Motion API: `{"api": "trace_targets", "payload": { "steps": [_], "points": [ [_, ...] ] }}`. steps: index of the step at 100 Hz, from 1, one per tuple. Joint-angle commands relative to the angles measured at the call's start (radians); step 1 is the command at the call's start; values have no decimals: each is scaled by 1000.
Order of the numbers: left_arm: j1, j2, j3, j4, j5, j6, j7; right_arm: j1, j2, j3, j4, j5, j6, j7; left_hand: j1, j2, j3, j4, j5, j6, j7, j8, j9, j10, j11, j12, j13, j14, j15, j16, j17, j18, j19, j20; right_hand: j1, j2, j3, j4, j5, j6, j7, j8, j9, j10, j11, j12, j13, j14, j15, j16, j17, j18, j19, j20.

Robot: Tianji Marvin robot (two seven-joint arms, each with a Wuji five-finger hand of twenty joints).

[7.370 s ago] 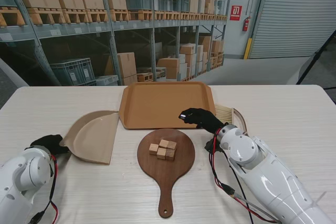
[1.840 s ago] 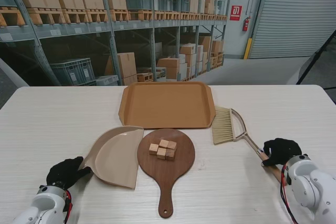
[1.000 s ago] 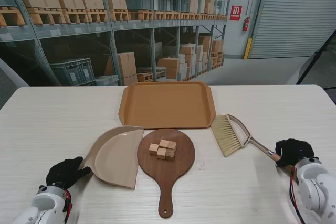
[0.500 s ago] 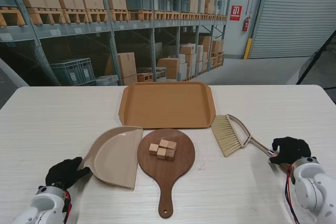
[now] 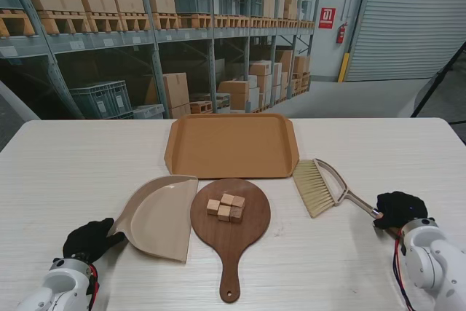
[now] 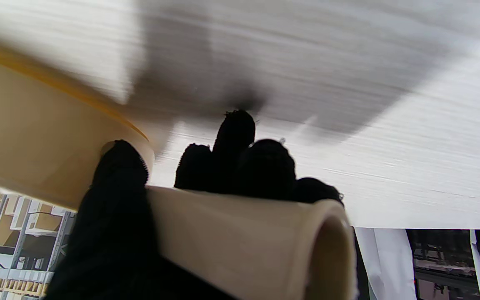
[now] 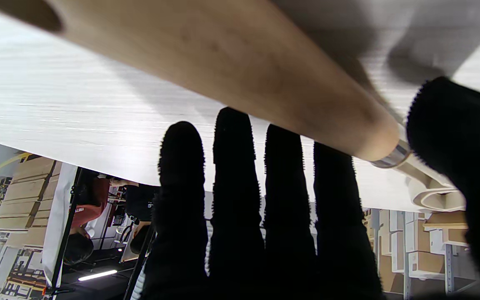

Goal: Sweep wood blocks off a wooden cutting board into a dustpan and pour them into a container

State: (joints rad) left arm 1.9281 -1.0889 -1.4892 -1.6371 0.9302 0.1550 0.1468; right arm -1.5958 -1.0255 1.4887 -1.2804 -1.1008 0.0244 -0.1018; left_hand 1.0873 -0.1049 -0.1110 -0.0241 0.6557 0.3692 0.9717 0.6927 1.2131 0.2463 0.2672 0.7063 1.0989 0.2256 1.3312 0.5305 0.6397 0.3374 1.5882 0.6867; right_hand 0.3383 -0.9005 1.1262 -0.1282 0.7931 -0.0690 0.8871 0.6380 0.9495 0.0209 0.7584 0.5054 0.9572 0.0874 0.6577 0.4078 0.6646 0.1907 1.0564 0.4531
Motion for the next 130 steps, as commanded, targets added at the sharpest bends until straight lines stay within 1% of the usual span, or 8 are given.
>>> {"api": "trace_targets", "payload": {
  "steps": [1,26,55,69,92,105,109,130],
  "points": [
    [14,-4,1,5,0,6,-25,-9,-3,-13,27,2,0,22,140,166,92,7,84,40,56,3,67,-309,1137,-4,84,-211,61,8,-17,-47,29,3,36,-78,124,-46,29,-49,29,-73,54,-15,31,5,73,-24,-5,-5,44,20,54,-13],
    [14,-4,1,5,0,8,-27,12,-6,-40,62,46,11,34,139,166,92,7,83,39,55,2,67,-309,1136,-4,84,-211,60,8,-17,-47,29,3,137,-224,282,-121,63,-90,158,-200,170,-13,-7,-7,166,-12,-13,2,134,26,86,-3],
    [15,-4,0,6,0,7,-27,37,-12,-74,97,95,32,34,139,167,91,7,83,38,54,1,67,-309,1135,-4,84,-211,60,8,-17,-47,29,3,231,-245,437,-78,213,-118,193,-269,360,-17,-79,-30,314,7,-8,6,255,34,161,9],
    [16,-4,-1,6,1,6,-27,43,-16,-85,105,115,44,30,139,167,92,7,83,39,54,0,67,-309,1135,-4,84,-211,60,8,-17,-47,29,3,295,-243,444,-12,281,-151,227,-273,438,-31,-78,-29,354,10,56,14,312,29,207,14],
    [16,-3,0,7,0,5,-27,37,-22,-87,87,155,79,58,138,167,92,7,83,37,54,0,67,-309,1134,-4,84,-211,60,8,-17,-47,29,3,390,-229,444,95,338,-202,236,-17,448,-74,48,80,349,-8,225,2,342,21,253,30],
    [15,-3,0,9,0,5,-27,35,-24,-87,78,174,96,76,137,167,91,7,84,37,54,-1,67,-309,1134,-4,84,-211,59,8,-17,-47,29,3,431,-211,444,139,358,-194,266,76,439,-83,131,115,348,-9,279,7,330,45,269,-49],
    [15,-3,0,9,0,4,-26,35,-25,-88,77,178,98,80,137,167,91,7,83,36,54,-1,67,-309,1134,-4,84,-211,59,8,-17,-47,29,3,440,-203,444,168,372,-191,255,135,437,-88,164,107,346,-7,305,-3,320,56,325,-143],
    [16,-3,-1,10,0,4,-26,37,-25,-91,74,187,108,93,136,167,91,7,84,35,53,-2,67,-309,1134,-4,84,-212,58,7,-17,-47,29,3,478,-96,444,261,419,-210,298,250,445,-105,226,145,348,-15,359,5,308,93,381,-180]
  ]
}}
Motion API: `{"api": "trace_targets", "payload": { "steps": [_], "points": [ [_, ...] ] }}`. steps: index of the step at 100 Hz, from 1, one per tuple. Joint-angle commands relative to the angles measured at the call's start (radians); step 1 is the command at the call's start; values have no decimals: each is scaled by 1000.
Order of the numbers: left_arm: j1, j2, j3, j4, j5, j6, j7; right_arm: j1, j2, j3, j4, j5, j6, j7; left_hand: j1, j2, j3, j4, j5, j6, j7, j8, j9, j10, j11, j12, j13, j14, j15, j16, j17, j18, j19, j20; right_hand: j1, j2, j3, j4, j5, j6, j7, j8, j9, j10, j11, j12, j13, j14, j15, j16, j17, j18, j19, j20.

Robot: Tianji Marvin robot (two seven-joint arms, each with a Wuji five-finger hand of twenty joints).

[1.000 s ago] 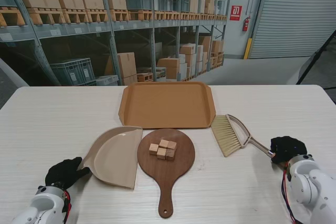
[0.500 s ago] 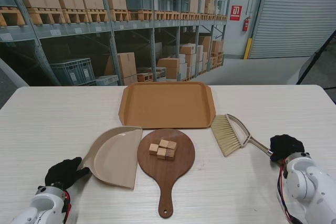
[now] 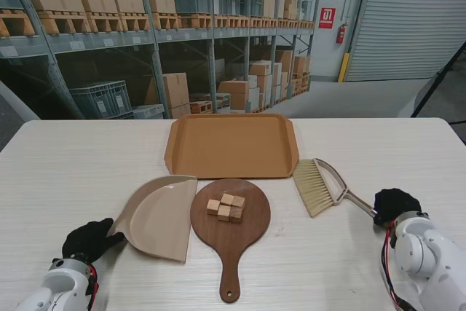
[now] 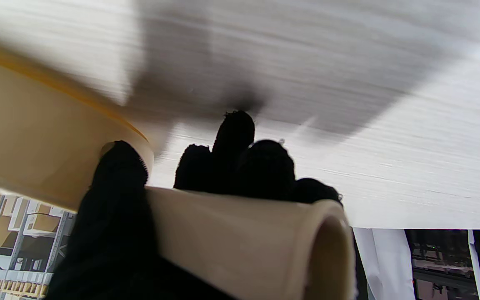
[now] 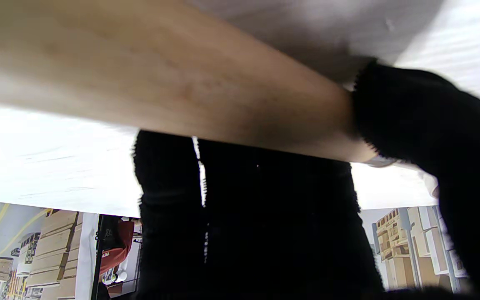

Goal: Sweep wood blocks off a wooden cutting board into a dustpan and pour them into a container

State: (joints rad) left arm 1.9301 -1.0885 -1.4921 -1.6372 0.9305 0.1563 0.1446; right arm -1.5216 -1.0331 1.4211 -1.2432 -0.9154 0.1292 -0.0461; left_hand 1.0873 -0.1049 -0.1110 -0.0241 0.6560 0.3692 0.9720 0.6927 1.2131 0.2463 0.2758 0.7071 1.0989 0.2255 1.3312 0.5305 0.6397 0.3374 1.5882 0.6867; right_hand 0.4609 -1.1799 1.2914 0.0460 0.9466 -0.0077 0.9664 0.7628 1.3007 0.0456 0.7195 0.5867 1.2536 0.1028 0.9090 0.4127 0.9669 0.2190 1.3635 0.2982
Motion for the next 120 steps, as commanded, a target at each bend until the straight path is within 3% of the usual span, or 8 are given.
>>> {"api": "trace_targets", "payload": {
  "steps": [1,9,28,50,74,85,99,120],
  "points": [
    [14,-4,2,10,0,3,-24,-37,-17,-23,36,2,3,37,136,167,91,7,84,36,53,-2,67,-309,1125,-5,84,-212,58,7,-17,-47,29,3,358,192,279,91,268,-274,221,129,95,-131,267,66,52,-31,110,0,5,66,75,-27],
    [14,-4,2,10,0,3,-23,-35,-18,-25,37,4,4,39,136,166,92,7,84,35,52,-3,67,-309,1125,-5,84,-212,58,7,-17,-47,29,3,401,259,278,131,298,-298,245,165,108,-141,289,85,55,-42,135,10,1,76,103,-41],
    [13,-4,2,12,0,2,-23,-32,-17,-29,37,3,4,43,135,166,91,7,85,35,53,-3,68,-310,1124,-5,84,-214,55,6,-17,-47,29,3,486,271,279,152,352,-332,277,222,136,-162,319,126,59,-66,187,33,7,78,164,-86],
    [14,-4,1,12,1,2,-22,-31,-18,-31,29,10,12,48,135,165,91,7,86,34,54,-4,68,-310,1123,-6,86,-216,53,5,-17,-49,29,2,579,112,279,46,371,-340,291,249,149,-167,334,148,57,-66,226,17,6,101,207,-118],
    [15,-4,0,12,1,2,-21,-37,-22,-22,6,19,24,47,134,165,92,7,86,32,53,-5,72,-313,1116,-9,87,-215,53,5,-12,-52,28,0,595,90,279,22,372,-344,299,253,151,-168,346,156,58,-64,254,18,14,106,230,-128],
    [16,-4,-1,12,1,2,-20,-45,-25,-11,-14,24,28,44,135,164,92,7,88,32,53,-6,72,-313,1116,-9,87,-216,53,5,-13,-52,28,0,585,104,279,50,372,-344,299,253,151,-167,354,159,57,-65,271,17,22,102,242,-133],
    [16,-4,-2,12,1,2,-20,-57,-28,5,-42,23,29,40,133,164,92,7,89,32,53,-6,72,-313,1116,-10,104,-214,55,3,-9,-55,29,-2,560,126,279,128,372,-345,301,254,151,-166,368,163,55,-64,299,15,35,98,257,-139],
    [18,-4,-4,12,1,2,-20,-73,-30,30,-78,11,23,30,133,163,92,7,91,32,53,-7,75,-314,1114,-11,114,-211,51,0,-7,-58,30,-4,548,139,279,169,372,-342,305,256,151,-164,379,164,54,-62,318,16,45,96,266,-140]
  ]
}}
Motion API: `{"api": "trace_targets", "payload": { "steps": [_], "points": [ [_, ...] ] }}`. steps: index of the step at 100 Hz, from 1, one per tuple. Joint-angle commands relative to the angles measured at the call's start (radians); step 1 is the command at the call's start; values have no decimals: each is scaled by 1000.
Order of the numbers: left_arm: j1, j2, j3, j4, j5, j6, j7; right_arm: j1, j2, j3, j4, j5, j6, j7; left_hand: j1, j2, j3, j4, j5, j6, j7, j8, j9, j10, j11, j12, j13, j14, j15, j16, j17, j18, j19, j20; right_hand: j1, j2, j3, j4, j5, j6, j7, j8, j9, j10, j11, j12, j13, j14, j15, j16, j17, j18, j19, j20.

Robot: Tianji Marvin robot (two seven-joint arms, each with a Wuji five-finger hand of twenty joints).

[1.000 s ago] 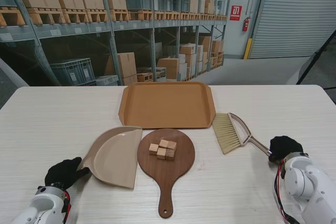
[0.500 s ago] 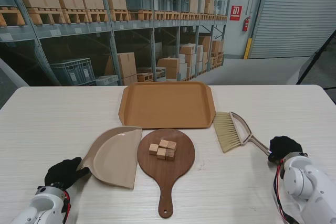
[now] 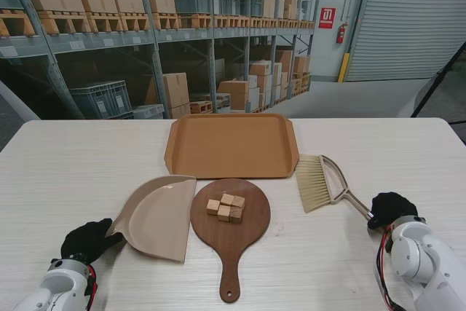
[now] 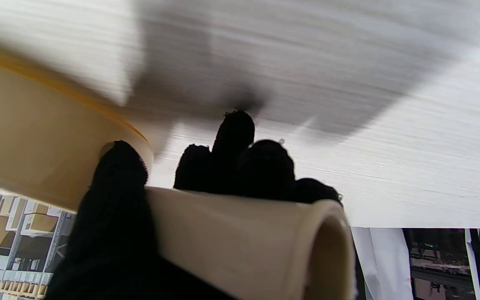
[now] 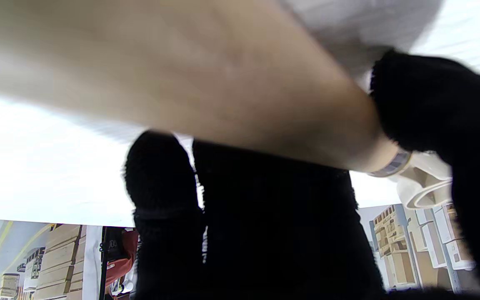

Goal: Sweep wood blocks off a wooden cutting board into a dustpan and pour them into a container

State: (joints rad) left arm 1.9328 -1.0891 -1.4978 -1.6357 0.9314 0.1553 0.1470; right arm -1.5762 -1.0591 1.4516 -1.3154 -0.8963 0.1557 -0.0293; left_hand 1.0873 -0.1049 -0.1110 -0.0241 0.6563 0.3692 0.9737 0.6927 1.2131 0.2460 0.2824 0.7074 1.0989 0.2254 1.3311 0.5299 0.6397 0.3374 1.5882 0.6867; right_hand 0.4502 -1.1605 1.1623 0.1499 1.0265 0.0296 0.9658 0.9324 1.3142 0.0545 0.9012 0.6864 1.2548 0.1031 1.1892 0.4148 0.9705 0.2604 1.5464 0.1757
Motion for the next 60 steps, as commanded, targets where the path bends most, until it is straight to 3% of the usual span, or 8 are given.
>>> {"api": "trace_targets", "payload": {
  "steps": [1,32,60],
  "points": [
    [15,-4,2,10,0,3,-22,-19,-4,1,-8,-9,-3,13,132,163,92,7,91,32,51,-7,77,-315,1107,-11,115,-211,51,0,-7,-58,30,-4,559,120,408,66,293,-379,306,86,138,-172,197,65,53,-63,38,14,42,55,84,-17],
    [15,-4,2,12,-2,2,-23,-25,-4,13,-27,-32,-1,5,132,163,92,7,93,32,50,-8,78,-316,1105,-12,117,-212,50,-2,-7,-59,31,-6,541,151,408,103,293,-379,309,90,137,-175,211,67,52,-66,57,15,52,51,93,-17],
    [15,-3,2,12,-3,2,-26,-10,12,-11,4,-86,-44,31,132,162,93,7,93,31,50,-8,78,-316,1105,-12,117,-212,49,-2,-4,-60,31,-8,531,173,408,90,290,-385,293,86,137,-174,187,61,53,-69,30,5,38,42,84,-16]
  ]
}}
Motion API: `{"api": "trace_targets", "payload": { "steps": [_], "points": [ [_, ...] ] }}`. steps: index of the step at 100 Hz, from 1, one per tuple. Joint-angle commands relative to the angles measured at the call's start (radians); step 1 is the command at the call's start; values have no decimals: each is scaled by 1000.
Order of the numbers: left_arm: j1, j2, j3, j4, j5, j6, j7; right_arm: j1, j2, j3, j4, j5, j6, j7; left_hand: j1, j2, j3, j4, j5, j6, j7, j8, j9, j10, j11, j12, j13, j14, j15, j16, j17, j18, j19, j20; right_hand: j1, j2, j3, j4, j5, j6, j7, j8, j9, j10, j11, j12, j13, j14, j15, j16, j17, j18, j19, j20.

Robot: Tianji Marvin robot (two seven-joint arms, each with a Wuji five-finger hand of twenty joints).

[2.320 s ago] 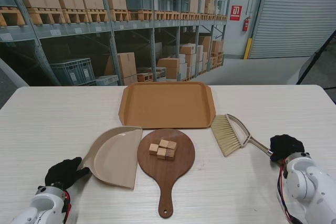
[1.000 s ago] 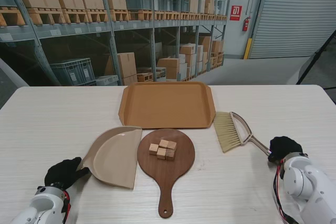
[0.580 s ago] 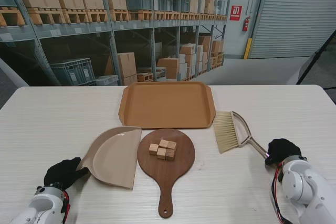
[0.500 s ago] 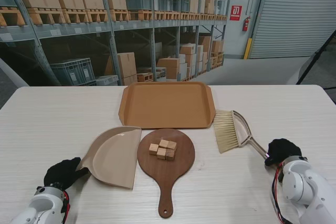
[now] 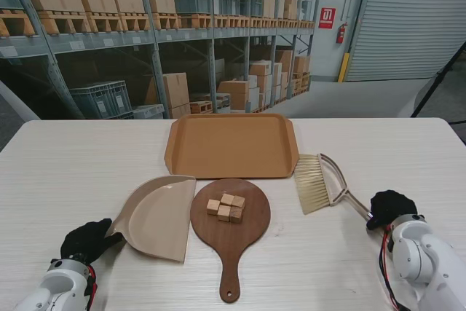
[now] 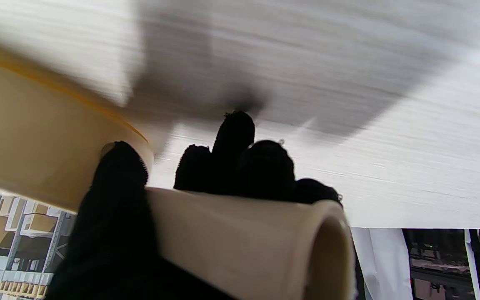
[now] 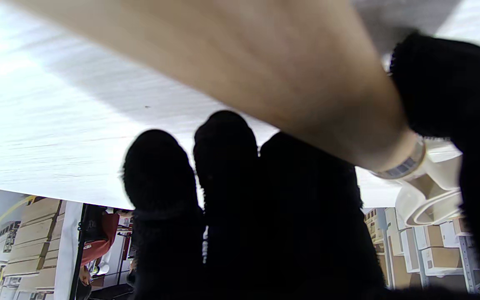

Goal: Sweep wood blocks off a wooden cutting board into a dustpan and pour them into a container

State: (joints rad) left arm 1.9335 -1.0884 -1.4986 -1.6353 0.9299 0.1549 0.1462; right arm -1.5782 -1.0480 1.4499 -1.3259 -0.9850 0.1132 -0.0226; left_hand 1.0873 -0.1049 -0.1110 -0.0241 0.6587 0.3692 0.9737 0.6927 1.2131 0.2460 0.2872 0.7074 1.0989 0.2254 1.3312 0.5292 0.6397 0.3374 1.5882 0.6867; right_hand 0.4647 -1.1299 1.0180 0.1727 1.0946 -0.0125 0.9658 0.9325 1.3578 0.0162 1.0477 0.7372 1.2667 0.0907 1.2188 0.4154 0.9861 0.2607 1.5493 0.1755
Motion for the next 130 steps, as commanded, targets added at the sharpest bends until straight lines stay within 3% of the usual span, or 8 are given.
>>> {"api": "trace_targets", "payload": {
  "steps": [1,17,57,67,76,90,99,130],
  "points": [
    [15,-4,3,11,-2,3,-26,-8,1,-10,15,2,-2,25,132,162,93,7,90,31,50,-8,78,-316,1101,-12,117,-212,49,-2,-4,-60,31,-8,517,143,552,67,222,-343,293,86,93,-135,40,10,41,-56,0,4,23,42,81,-15],
    [15,-4,3,11,-2,4,-26,-1,9,-17,26,-24,-23,48,132,162,93,7,90,31,50,-8,78,-316,1101,-12,117,-212,49,-2,-4,-60,31,-8,514,163,552,14,217,-340,251,68,91,-131,-12,-6,43,-49,-60,-10,-6,40,56,-18],
    [14,-3,3,12,-4,1,-32,-6,24,-8,17,-55,-70,125,131,161,93,7,91,29,49,-9,78,-316,1101,-12,117,-212,49,-2,-4,-60,32,-10,372,200,552,-260,33,-243,-12,-120,-92,-57,-270,-147,-74,-4,-436,-38,-208,12,-151,-2],
    [15,-3,3,12,-3,1,-33,-7,25,-3,15,-62,-80,127,131,161,93,7,93,28,49,-9,78,-316,1101,-12,117,-212,50,-2,-4,-60,32,-10,326,124,551,-334,-11,-236,-45,-154,-127,-51,-300,-151,-105,-5,-476,-25,-230,-32,-204,68],
    [15,-3,2,12,-3,1,-33,-13,26,6,10,-72,-94,123,131,161,93,7,93,28,49,-9,78,-315,1100,-12,117,-212,50,-2,-4,-60,32,-10,230,76,535,-420,-123,-251,-11,-348,-187,-36,-371,-147,-159,-11,-547,-7,-274,-44,-334,281],
    [16,-3,2,11,-4,1,-33,-29,24,22,-8,-78,-104,108,131,161,93,7,93,28,49,-10,79,-315,1100,-12,117,-212,50,-2,-4,-60,32,-10,40,171,364,-348,-284,-189,-119,-457,-356,-12,-423,-197,-280,-23,-644,-16,-381,-20,-448,304],
    [17,-3,2,11,-4,2,-32,-43,21,34,-26,-74,-103,98,131,160,93,7,93,28,49,-10,79,-315,1100,-12,117,-212,49,-3,-4,-60,32,-10,-89,295,235,-220,-319,-117,-290,-372,-460,-2,-443,-276,-326,-16,-662,-18,-415,-10,-488,321],
    [20,-4,1,11,-5,5,-30,-83,12,56,-68,-79,-90,56,131,161,93,7,93,29,48,-10,79,-315,1100,-12,116,-210,49,-3,-4,-60,33,-11,-190,278,96,-241,-307,-7,-275,-281,-458,32,-375,-260,-353,-3,-661,-16,-425,15,-522,316]
  ]
}}
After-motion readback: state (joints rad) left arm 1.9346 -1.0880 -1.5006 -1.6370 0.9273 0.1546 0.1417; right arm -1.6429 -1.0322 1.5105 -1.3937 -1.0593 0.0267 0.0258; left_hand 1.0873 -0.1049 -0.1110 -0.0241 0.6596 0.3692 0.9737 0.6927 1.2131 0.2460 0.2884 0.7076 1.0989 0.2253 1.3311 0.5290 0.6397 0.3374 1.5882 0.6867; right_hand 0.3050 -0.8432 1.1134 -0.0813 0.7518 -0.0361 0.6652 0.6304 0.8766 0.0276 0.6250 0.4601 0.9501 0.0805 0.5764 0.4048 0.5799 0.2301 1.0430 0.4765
